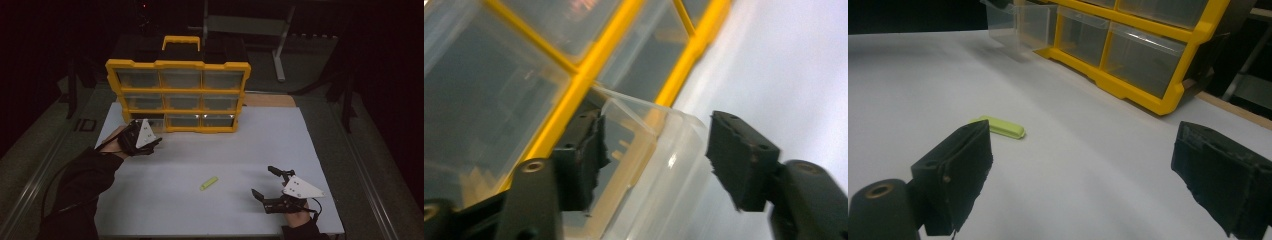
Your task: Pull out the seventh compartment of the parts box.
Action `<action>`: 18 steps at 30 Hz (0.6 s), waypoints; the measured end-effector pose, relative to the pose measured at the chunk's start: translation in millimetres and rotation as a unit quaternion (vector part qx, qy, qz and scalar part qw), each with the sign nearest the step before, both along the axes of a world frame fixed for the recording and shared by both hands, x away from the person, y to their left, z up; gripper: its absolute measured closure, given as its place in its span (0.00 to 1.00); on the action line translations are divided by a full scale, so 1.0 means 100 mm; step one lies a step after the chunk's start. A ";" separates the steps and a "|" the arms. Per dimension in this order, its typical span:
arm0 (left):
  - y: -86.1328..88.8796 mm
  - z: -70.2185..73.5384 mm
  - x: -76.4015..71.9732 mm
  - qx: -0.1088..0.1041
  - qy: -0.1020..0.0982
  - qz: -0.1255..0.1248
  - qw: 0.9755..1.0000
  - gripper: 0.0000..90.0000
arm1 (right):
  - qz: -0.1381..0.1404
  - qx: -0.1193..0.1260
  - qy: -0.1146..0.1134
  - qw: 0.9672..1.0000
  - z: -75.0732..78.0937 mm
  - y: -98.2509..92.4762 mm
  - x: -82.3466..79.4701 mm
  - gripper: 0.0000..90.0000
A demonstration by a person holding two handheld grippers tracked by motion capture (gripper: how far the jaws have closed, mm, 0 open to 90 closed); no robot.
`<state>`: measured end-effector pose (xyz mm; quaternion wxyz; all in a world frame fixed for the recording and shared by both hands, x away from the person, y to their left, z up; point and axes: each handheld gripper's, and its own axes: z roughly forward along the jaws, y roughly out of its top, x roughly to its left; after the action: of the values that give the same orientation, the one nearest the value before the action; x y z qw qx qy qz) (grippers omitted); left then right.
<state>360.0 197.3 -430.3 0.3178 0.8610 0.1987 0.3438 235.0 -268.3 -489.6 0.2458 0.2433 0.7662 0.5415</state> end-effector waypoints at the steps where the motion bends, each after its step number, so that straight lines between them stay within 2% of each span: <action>1: 0.02 0.02 0.00 -0.019 0.007 0.007 1.000 0.36 | 0.000 0.000 0.000 1.000 0.00 0.00 0.00 0.10; 2: 0.04 0.04 0.00 -0.039 0.015 0.011 0.999 0.34 | 0.001 -0.001 0.000 1.000 0.00 0.00 0.00 0.10; 4: 0.07 0.07 -0.01 -0.082 0.038 0.026 0.996 0.27 | -0.001 0.000 0.000 1.000 0.00 0.00 0.00 0.11; 7: 0.12 0.11 -0.04 -0.119 0.050 0.043 0.991 0.20 | -0.001 0.000 -0.001 1.000 0.00 -0.01 0.00 0.11; 8: 0.12 0.11 -0.04 -0.119 0.050 0.043 0.991 0.18 | -0.001 0.000 -0.001 1.000 0.00 -0.01 0.00 0.11; 9: 0.16 0.12 -0.07 -0.146 0.066 0.044 0.986 0.18 | -0.001 0.001 0.000 1.000 0.00 -0.01 0.00 0.11; 10: 0.17 0.12 -0.09 -0.160 0.075 0.042 0.983 0.08 | -0.002 0.000 -0.001 1.000 0.00 0.00 0.00 0.10; 12: 0.19 0.12 -0.13 -0.176 0.080 0.046 0.980 0.06 | -0.002 0.000 -0.001 1.000 0.00 0.00 0.00 0.11; 14: 0.19 0.11 -0.16 -0.179 0.079 0.047 0.979 0.04 | -0.002 0.000 0.000 1.000 0.00 0.00 0.00 0.11; 15: 0.20 0.10 -0.20 -0.187 0.078 0.054 0.978 0.04 | -0.002 0.000 -0.001 1.000 0.00 0.00 0.00 0.11; 18: 0.19 0.09 -0.26 -0.192 0.073 0.060 0.977 0.03 | -0.002 0.000 -0.001 1.000 0.00 0.00 0.00 0.11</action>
<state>334.5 216.6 -421.5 0.4405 0.7933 0.3349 0.2539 235.2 -268.6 -489.6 0.2476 0.2446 0.7655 0.5413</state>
